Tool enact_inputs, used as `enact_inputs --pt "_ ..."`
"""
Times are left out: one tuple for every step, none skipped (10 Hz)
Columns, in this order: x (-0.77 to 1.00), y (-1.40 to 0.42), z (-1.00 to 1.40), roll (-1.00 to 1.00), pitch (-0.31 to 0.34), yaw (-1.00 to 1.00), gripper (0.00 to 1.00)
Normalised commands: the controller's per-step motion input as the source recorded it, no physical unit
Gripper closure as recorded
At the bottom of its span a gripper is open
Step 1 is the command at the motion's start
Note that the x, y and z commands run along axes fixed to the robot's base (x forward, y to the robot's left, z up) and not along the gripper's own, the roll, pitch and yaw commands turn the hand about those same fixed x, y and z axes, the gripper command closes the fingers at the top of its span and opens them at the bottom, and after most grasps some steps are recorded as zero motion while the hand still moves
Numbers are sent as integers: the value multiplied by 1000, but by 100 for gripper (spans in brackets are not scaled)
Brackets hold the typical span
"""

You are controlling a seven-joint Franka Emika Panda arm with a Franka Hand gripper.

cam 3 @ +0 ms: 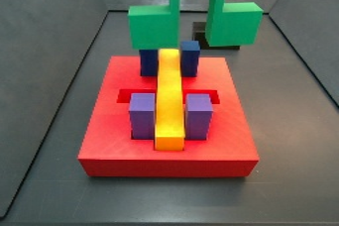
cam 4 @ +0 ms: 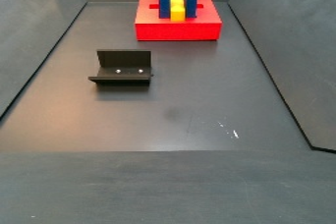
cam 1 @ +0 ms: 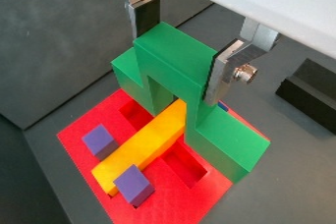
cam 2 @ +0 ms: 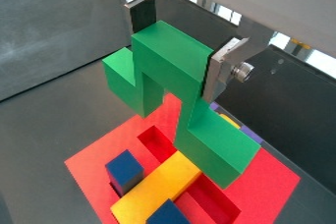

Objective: Pick up the green object. Move up. Place the green object on the fixture. Regrasp the green object. Move to above the board. Insert the green object.
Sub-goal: Insert the green object.

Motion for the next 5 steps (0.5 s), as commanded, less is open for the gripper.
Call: enact_inputs --pt "-160 -203 -43 136 -204 -163 100" --pt "-89 -200 -46 131 -194 -300 100" --pt "-120 -300 -11 156 -204 -369 100" --pt "-160 -220 -17 154 -164 -289 100" --pt "-160 -91 -11 143 -143 -154 100"
